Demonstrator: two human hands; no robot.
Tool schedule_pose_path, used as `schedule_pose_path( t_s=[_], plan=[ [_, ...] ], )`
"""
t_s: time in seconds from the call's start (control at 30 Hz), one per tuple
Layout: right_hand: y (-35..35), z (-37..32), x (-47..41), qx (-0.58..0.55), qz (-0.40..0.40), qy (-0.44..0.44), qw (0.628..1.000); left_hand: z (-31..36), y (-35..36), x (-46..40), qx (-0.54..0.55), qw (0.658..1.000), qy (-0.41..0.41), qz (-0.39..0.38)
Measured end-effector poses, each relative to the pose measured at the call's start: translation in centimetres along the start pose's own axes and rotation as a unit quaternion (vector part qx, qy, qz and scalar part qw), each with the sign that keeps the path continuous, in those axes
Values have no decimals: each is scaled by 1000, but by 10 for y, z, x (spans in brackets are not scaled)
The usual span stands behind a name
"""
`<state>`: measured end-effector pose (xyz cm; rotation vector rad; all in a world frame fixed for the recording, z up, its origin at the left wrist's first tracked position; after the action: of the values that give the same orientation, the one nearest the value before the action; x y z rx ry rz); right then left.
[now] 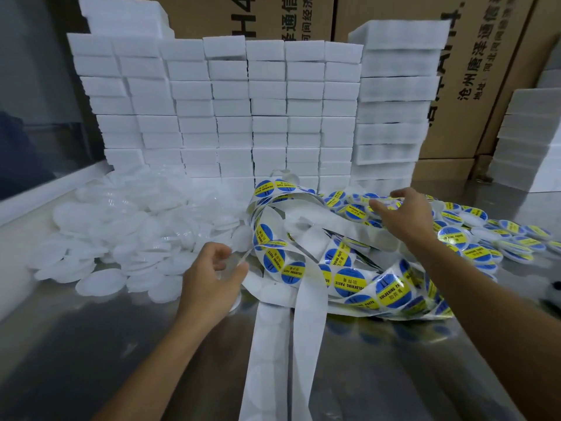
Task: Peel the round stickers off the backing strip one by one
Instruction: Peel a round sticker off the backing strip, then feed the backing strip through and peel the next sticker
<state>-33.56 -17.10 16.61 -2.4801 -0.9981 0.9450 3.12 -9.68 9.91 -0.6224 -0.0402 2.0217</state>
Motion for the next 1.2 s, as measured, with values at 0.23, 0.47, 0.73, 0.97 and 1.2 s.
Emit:
schedule_pose_path(
  t_s=[0.23,0.47,0.73,0.97,1.2],
  plan=[
    [27,-88,99,-138,-194,-203,950,10,0,3,-52,997,64,4],
    [51,-102,159,9,-329,-279,902,19,-5,6,-37,996,80,22],
    [25,-84,143,-131,-187,-207,951,30,-6,12,-15,995,89,49],
    [16,-98,161,-178,-63,-206,960,43,12,26,187,975,-53,-109],
    [20,-114,189,-215,-131,-291,923,51,11,26,306,938,-112,-115]
  ],
)
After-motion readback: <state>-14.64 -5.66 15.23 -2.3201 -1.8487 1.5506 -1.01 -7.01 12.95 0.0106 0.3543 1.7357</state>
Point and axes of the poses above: each hand's wrist, its own x-axis away from the middle knuckle, its own y-axis out of the palm, z = x × y, the point moved 6 cm from there along -x, towards the middle knuckle, and after that the axes turned 8 degrees about z, right-handed, at the moved point
